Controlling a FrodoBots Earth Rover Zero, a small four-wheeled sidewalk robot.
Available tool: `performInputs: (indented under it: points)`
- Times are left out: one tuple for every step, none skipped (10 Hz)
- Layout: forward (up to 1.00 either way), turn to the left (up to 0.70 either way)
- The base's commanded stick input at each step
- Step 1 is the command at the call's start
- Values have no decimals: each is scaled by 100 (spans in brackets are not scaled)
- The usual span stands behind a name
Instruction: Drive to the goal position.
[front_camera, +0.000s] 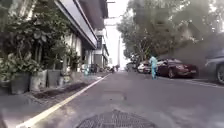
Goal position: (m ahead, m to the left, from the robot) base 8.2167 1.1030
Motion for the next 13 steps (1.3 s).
performInputs:
  points:
    - [70, 0]
    - [70, 0]
    - [70, 0]
    - [70, 0]
    - [70, 0]
    - [70, 0]
    - [70, 0]
    - [70, 0]
    - [70, 0]
    - [70, 0]
    - [70, 0]
    - [70, 0]
    - [70, 0]
